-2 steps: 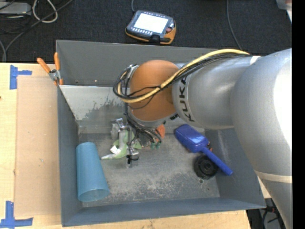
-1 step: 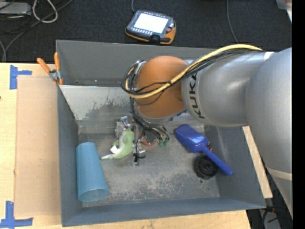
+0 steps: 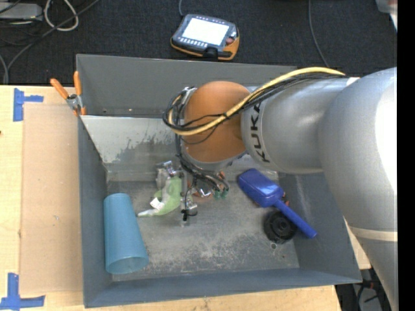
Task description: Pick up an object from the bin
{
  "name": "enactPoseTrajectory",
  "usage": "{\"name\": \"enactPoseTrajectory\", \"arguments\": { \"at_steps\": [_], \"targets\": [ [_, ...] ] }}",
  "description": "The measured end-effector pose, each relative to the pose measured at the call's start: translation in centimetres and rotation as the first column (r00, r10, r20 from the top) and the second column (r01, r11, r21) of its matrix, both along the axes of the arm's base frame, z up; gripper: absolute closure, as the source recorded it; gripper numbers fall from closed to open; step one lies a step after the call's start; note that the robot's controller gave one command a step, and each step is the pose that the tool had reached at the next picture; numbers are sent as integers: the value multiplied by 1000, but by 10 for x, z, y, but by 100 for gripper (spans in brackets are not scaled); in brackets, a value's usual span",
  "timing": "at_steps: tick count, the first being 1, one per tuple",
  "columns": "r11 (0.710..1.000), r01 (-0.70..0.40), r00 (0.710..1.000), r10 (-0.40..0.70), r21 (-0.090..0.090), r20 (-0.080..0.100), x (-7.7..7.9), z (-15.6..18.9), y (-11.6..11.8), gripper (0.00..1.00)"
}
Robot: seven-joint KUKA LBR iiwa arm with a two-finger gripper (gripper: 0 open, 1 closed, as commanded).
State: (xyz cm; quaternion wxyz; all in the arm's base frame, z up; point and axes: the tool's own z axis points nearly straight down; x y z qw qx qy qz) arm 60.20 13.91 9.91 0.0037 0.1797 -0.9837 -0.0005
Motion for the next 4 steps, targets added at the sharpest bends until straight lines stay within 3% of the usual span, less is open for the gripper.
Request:
{"name": "enactPoseTrajectory", "arguments": {
  "at_steps": [1, 2, 3, 4],
  "targets": [
    [997, -81, 997, 81, 4, 13, 20, -30, -9, 0],
    [991, -134, 991, 134, 2, 7, 15, -29, -9, 100],
    [991, -133, 991, 133, 3, 7, 15, -29, -8, 100],
    [991, -131, 991, 131, 2, -3, 12, 6, -9, 100]
  ]
}}
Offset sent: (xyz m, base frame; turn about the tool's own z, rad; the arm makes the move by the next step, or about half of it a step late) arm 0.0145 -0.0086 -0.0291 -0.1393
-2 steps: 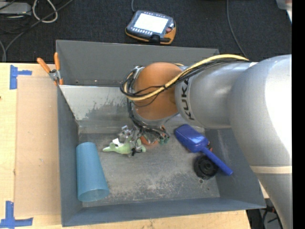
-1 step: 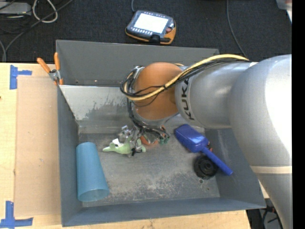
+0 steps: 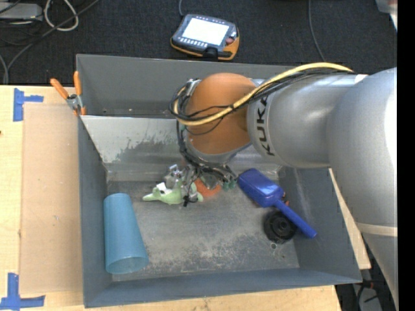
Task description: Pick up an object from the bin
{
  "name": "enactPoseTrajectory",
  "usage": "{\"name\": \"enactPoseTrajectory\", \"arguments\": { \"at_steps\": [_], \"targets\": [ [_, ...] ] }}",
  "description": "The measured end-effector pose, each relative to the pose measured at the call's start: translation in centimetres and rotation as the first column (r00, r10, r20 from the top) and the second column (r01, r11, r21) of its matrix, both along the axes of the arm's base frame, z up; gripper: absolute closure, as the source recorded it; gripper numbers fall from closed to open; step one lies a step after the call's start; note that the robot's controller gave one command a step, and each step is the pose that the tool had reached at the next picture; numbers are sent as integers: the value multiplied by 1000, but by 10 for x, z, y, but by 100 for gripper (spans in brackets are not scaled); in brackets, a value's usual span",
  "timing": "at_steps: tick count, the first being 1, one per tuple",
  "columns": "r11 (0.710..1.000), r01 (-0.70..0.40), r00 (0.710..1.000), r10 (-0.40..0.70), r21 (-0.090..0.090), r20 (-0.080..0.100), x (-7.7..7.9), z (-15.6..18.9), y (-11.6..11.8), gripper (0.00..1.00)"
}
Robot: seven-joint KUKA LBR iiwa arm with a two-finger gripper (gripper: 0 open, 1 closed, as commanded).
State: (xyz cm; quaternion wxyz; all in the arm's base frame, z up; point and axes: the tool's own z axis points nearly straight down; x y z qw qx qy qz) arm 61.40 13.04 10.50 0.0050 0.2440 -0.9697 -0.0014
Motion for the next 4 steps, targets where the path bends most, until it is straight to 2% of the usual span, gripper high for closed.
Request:
{"name": "enactPoseTrajectory", "arguments": {
  "at_steps": [1, 2, 3, 4],
  "targets": [
    [1000, 2, 1000, -2, 1, 7, 2, 30, 1, 100],
    [1000, 4, 1000, -4, 0, 1, 0, 50, 1, 100],
    [1000, 6, 1000, -6, 2, 7, 2, 63, 1, 100],
    [1000, 8, 1000, -8, 2, 4, 1, 68, 2, 100]
  ]
}}
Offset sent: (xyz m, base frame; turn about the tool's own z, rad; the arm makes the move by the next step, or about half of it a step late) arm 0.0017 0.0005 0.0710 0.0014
